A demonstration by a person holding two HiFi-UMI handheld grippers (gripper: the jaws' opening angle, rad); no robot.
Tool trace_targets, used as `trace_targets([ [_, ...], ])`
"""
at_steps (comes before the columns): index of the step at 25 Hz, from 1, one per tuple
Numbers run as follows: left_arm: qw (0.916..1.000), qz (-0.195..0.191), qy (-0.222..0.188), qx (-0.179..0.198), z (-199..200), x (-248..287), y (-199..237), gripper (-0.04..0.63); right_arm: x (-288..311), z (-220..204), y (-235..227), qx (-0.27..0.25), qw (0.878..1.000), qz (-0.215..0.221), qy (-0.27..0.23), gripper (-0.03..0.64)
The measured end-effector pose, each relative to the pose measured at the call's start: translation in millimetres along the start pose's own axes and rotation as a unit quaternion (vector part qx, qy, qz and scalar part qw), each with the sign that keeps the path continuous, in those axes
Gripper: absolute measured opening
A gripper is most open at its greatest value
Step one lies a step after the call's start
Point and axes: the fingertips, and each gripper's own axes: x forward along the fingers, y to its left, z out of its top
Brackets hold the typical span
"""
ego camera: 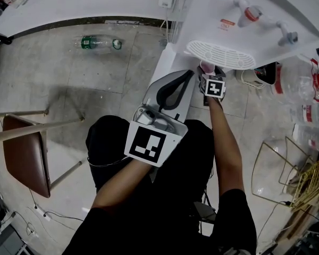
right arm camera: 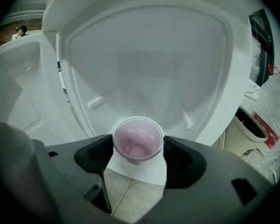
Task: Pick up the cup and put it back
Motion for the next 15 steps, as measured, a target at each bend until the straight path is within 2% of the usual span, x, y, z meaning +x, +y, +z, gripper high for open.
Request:
trace_targets([
  [8,0.9999,-0.010,0.003,0.000,-6,7,-8,0.008,-52,-1,11,0.001,0.999,0.034,-0.009,0.322],
  [15,0.9997,-0.023,0.003,-0.001,-9,12,-11,0.008,-109,20,15,0.002,0.998,0.052,-0.044,0.321],
])
